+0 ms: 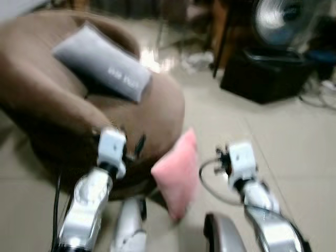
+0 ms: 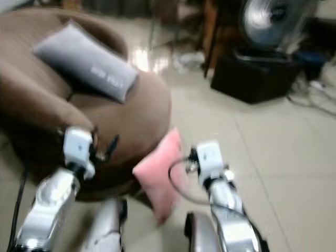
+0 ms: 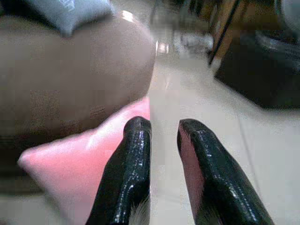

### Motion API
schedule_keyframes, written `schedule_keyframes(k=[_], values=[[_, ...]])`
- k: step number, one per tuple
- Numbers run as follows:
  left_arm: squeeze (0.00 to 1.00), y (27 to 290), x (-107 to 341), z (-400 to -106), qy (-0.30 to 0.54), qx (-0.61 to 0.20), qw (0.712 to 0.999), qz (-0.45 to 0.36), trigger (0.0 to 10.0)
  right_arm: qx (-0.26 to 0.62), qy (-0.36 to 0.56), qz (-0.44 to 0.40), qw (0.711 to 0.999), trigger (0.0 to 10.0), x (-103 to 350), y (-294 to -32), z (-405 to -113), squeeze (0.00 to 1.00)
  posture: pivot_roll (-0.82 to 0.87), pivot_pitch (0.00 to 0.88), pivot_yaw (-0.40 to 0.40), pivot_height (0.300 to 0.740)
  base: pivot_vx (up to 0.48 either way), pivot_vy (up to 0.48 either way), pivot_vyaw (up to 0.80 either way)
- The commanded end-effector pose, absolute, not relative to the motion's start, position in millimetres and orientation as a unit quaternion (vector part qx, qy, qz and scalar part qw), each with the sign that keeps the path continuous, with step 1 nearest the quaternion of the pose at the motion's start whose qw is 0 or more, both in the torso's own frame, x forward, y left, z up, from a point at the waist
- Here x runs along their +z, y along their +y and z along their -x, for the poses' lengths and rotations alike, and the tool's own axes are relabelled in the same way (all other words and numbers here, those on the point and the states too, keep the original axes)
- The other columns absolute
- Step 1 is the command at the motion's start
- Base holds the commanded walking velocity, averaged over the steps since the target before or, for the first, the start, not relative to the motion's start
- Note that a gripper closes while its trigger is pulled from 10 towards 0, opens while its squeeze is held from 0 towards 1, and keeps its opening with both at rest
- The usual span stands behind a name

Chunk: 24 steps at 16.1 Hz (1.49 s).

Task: Move the pillow to the sofa from floor

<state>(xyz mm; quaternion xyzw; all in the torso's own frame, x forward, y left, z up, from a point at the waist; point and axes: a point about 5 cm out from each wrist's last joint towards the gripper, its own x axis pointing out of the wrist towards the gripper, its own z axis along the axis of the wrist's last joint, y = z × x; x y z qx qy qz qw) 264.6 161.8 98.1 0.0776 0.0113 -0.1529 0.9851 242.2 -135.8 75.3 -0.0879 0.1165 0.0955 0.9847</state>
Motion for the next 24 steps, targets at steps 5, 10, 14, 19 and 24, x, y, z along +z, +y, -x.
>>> schedule_keyframes(k=[5, 10, 14, 19, 24], values=[[0.0, 153.7, 112.5, -274.7, -0.016, -0.172, 0.981, -0.086, 10.0, 0.091, 0.108, 0.093, 0.986, 10.0, 78.9, -141.9, -244.7, 0.0, -0.03, 0.046, 0.002, 0.586, 0.388, 0.0, -0.46], [0.0, 154.9, 111.0, -275.9, -0.011, -0.17, 0.981, -0.093, 10.0, 0.105, 0.108, 0.113, 0.982, 10.0, 76.2, -143.9, -244.3, 0.0, -0.03, 0.058, 0.002, 0.586, 0.387, 0.0, 0.0], [0.0, 162.6, 108.1, -270.9, -0.001, -0.161, 0.983, -0.092, 10.0, 0.122, 0.12, 0.104, 0.98, 10.0, 71.9, -142.2, -244.3, 0.0, -0.03, 0.06, -0.002, 0.586, 0.178, 0.0, 0.4], [0.0, 163.2, 90.8, -265.9, 0.048, -0.204, 0.969, -0.131, 10.0, 0.163, 0.133, 0.118, 0.97, 10.0, 68.8, -137.2, -238.6, 0.0, -0.03, 0.065, 0.003, 0.586, 0.0, 0.0, 0.0], [0.0, 152.1, 87.7, -269.6, 0.055, -0.259, 0.955, -0.134, 10.0, 0.173, 0.139, 0.119, 0.968, 10.0, 73.6, -135.0, -232.5, 0.0, -0.03, 0.067, 0.002, 0.557, 0.0, 0.0, 0.0]])
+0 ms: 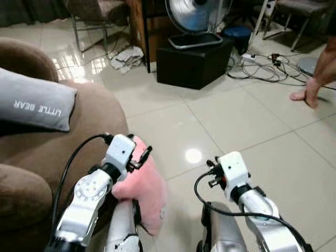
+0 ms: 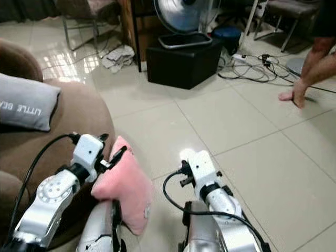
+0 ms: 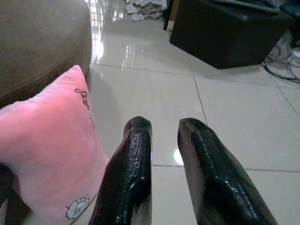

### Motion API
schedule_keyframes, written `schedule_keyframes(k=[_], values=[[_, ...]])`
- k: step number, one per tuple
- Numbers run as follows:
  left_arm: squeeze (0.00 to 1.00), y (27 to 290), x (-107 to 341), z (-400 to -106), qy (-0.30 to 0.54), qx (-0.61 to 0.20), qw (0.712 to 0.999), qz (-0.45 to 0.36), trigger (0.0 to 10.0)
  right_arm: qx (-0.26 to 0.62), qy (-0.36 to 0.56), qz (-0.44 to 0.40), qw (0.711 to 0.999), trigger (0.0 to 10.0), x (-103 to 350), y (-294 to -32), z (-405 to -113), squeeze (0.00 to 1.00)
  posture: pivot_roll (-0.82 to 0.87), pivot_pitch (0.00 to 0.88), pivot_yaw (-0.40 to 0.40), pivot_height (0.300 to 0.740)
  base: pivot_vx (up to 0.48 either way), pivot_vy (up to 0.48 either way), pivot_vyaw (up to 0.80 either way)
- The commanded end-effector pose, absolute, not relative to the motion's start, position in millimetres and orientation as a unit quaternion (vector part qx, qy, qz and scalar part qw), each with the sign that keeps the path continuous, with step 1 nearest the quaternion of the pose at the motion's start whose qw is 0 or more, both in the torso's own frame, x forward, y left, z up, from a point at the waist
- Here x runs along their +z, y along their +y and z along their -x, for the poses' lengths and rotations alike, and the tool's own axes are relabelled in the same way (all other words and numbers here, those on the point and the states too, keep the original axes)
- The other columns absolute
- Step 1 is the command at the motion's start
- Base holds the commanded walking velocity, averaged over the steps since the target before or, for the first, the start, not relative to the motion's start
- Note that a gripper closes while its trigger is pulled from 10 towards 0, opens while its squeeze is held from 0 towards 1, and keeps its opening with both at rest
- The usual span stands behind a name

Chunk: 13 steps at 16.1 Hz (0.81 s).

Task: Move the pillow to the sofa from floor

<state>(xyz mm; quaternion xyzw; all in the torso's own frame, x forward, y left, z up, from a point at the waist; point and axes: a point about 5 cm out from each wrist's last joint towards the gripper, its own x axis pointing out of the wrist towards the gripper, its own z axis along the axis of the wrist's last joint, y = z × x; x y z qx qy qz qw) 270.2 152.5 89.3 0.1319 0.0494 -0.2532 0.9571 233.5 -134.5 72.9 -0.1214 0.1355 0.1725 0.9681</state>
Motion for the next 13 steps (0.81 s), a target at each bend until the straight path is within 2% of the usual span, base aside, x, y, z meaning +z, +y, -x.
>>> schedule_keyframes(k=[1, 3, 4, 5, 9, 10, 13], values=[[0.0, 148.3, 82.1, -274.2, 0.075, -0.267, 0.952, -0.129, 10.0, 0.176, 0.141, 0.121, 0.967, 10.0, 74.0, -134.6, -232.6, 0.0, -0.03, 0.069, 0.002, 0.552, 0.0, 0.0, 0.0], [0.0, 143.5, 67.9, -282.3, 0.118, -0.266, 0.949, -0.123, 10.0, 0.181, 0.143, 0.123, 0.965, 10.0, 75.2, -133.6, -231.8, 0.0, -0.04, 0.076, 0.003, 0.552, 0.0, 0.0, 0.0], [0.89, 145.4, 55.6, -287.7, 0.155, -0.246, 0.949, -0.125, 10.0, 0.187, 0.148, 0.127, 0.963, 10.0, 72.8, -133.8, -233.1, 0.0, -0.04, 0.08, 0.006, 0.552, 0.0, 0.0, 0.0], [1.0, 147.5, 48.6, -290.1, 0.178, -0.23, 0.95, -0.116, 10.0, 0.192, 0.155, 0.135, 0.96, 10.0, 68.1, -135.2, -235.1, 0.0, -0.05, 0.085, 0.008, 0.552, 0.0, 0.0, 0.0], [1.0, 166.7, 19.8, -294.0, 0.252, -0.15, 0.95, -0.104, 10.0, 0.229, 0.2, 0.137, 0.943, 10.0, 36.0, -141.6, -250.1, 0.0, -0.06, 0.119, 0.0, 0.552, 0.0, 0.0, 0.0], [1.0, 178.5, 10.5, -291.4, 0.276, -0.119, 0.947, -0.112, 10.0, 0.265, 0.209, 0.146, 0.93, 10.0, 27.9, -139.3, -254.5, 0.0, -0.06, 0.146, -0.008, 0.552, 0.0, 0.0, 0.0], [1.0, 188.9, -2.5, -284.0, 0.315, -0.1, 0.936, -0.121, 10.0, 0.296, 0.226, 0.167, 0.913, 10.0, 13.8, -134.1, -258.3, 0.0, -0.07, 0.185, -0.014, 0.552, 0.0, 0.0, 0.0]])
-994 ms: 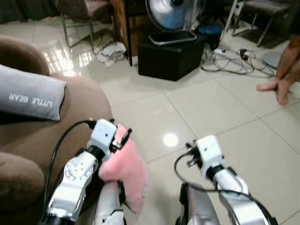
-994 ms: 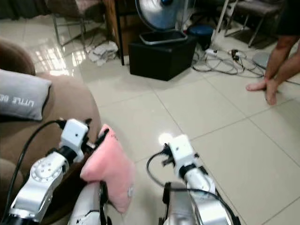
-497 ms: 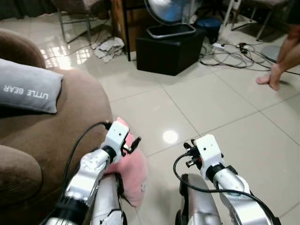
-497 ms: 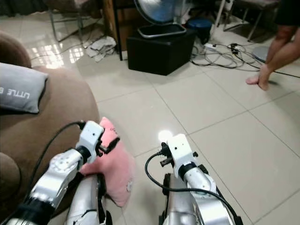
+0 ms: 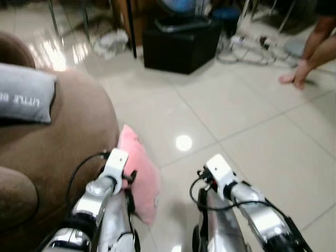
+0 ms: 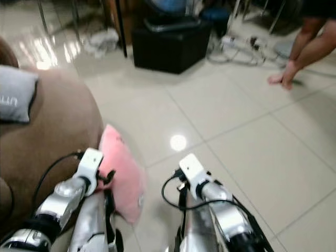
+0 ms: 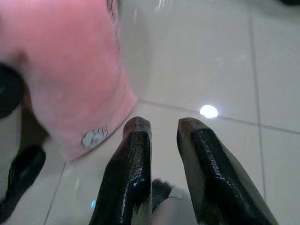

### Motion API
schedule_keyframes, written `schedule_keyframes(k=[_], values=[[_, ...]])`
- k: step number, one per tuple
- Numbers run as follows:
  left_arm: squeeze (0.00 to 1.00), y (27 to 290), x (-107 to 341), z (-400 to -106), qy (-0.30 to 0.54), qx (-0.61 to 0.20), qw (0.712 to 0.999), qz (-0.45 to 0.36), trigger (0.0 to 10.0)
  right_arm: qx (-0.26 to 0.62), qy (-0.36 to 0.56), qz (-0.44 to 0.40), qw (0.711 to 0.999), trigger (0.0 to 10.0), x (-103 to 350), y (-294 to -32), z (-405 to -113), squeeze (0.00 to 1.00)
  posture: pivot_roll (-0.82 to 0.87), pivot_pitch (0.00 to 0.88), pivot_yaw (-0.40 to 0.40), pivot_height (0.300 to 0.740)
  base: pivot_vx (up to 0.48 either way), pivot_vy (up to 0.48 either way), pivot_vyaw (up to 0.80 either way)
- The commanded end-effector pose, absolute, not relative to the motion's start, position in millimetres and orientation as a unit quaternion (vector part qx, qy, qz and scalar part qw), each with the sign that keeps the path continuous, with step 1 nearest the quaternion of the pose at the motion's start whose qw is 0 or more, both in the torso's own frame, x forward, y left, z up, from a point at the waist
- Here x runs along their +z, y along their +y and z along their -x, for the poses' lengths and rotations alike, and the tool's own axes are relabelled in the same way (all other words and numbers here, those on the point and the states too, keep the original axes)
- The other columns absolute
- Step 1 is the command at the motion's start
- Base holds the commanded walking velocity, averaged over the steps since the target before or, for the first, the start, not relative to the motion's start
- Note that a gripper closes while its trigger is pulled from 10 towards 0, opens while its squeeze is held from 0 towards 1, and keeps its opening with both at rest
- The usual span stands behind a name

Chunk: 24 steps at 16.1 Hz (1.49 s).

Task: Move the pillow to the sofa from floor

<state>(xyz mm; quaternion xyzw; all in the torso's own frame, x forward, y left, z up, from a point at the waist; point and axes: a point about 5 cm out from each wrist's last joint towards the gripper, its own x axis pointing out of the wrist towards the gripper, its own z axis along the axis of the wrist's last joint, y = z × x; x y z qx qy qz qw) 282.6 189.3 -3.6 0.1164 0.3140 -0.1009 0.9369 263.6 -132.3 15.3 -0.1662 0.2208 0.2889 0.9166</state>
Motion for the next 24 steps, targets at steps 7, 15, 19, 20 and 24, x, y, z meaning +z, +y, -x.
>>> schedule_keyframes(k=[7, 15, 19, 20, 24], values=[[1.0, 202.5, -10.1, -279.2, 0.297, -0.033, 0.946, -0.124, 10.0, 0.361, 0.165, 0.221, 0.891, 10.0, -21.3, -100.1, -233.3, 0.0, -0.14, 0.275, -0.05, 0.552, 0.0, 0.0, 0.0], [0.0, 212.8, 2.8, -290.3, 0.237, 0.048, 0.955, -0.169, 10.0, 0.4, 0.022, 0.193, 0.896, 10.0, -1.5, -112.5, -202.0, 0.0, -0.15, 0.287, -0.064, 0.552, 0.0, 0.0, 0.0], [0.0, 216.1, 4.8, -292.5, 0.237, 0.048, 0.958, -0.152, 10.0, 0.121, -0.129, 0.035, 0.984, 10.0, 139.6, -188.6, -274.4, 0.0, -0.15, 0.263, -0.065, 0.552, 0.0, 0.0, 0.0], [0.0, 213.7, 4.3, -293.1, 0.24, 0.036, 0.959, -0.146, 10.0, 0.098, -0.127, 0.047, 0.986, 10.0, 148.9, -204.4, -280.8, 0.0, -0.15, 0.254, -0.063, 0.552, 0.0, 0.0, 0.0], [0.0, 211.5, 4.0, -296.1, 0.255, 0.033, 0.95, -0.175, 10.0, 0.288, -0.031, 0.095, 0.952, 10.0, 133.9, -173.3, -259.3, 0.0, -0.15, 0.25, -0.06, 0.552, 0.0, 0.0, 0.0]])
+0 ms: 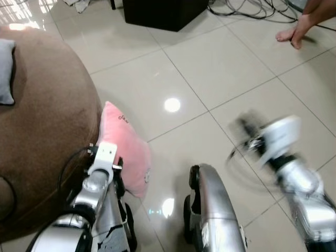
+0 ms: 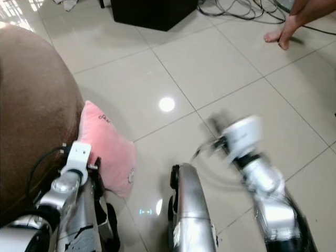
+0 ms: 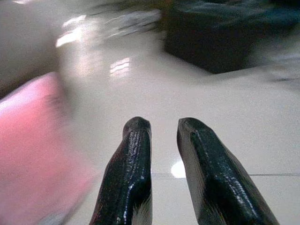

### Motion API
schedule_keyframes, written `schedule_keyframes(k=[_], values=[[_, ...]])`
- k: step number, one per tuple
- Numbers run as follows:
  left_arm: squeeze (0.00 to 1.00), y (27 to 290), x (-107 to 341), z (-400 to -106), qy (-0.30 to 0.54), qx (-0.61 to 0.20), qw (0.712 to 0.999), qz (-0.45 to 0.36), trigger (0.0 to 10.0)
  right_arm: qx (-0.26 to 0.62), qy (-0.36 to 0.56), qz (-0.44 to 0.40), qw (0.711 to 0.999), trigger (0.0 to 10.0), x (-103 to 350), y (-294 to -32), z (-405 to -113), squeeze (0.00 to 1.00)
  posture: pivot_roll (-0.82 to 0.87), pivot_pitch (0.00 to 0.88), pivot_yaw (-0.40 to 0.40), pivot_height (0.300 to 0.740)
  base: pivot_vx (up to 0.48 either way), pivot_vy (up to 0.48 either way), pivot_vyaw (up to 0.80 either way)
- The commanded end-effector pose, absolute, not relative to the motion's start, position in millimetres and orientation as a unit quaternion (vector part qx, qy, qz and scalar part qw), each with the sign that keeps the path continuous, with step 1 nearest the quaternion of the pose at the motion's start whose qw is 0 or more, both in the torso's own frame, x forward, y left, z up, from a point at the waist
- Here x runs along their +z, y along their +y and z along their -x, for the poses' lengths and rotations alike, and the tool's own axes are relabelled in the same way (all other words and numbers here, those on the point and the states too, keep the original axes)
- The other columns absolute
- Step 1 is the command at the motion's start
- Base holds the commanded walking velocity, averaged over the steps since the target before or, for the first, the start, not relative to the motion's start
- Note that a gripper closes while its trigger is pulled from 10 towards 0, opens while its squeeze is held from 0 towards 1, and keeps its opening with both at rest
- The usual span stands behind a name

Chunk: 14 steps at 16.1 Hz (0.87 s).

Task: Move the pillow to the sofa from floor

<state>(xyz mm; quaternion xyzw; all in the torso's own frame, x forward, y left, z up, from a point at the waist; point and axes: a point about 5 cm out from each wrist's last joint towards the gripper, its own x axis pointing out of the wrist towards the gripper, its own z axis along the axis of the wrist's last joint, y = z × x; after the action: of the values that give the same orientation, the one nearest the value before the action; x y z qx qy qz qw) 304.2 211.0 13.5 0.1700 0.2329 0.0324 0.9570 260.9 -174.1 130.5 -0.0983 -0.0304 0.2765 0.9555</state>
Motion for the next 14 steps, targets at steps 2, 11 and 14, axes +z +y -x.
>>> schedule_keyframes(k=[2, 11, 14], values=[[0.0, 219.9, 6.8, -297.2, 0.257, 0.062, 0.946, -0.188, 10.0, 0.383, 0.021, 0.086, 0.92, 10.0, 126.3, -152.8, -244.6, 0.0, -0.15, 0.246, -0.059, 0.552, 0.0, 0.0, 0.0], [0.0, 212.3, -0.9, -294.4, 0.296, -0.004, 0.935, -0.196, 10.0, 0.539, 0.076, 0.094, 0.833, 10.0, 119.9, -142.7, -220.9, 0.0, -0.15, 0.253, -0.059, 0.552, 0.0, 0.0, 0.0], [0.0, 216.7, 0.7, -295.0, 0.294, 0.01, 0.93, -0.222, 0.0, 0.548, 0.074, 0.09, 0.828, 10.0, 119.6, -136.8, -218.5, 0.0, -0.16, 0.254, -0.061, 0.552, 0.0, 0.0, 0.0]])
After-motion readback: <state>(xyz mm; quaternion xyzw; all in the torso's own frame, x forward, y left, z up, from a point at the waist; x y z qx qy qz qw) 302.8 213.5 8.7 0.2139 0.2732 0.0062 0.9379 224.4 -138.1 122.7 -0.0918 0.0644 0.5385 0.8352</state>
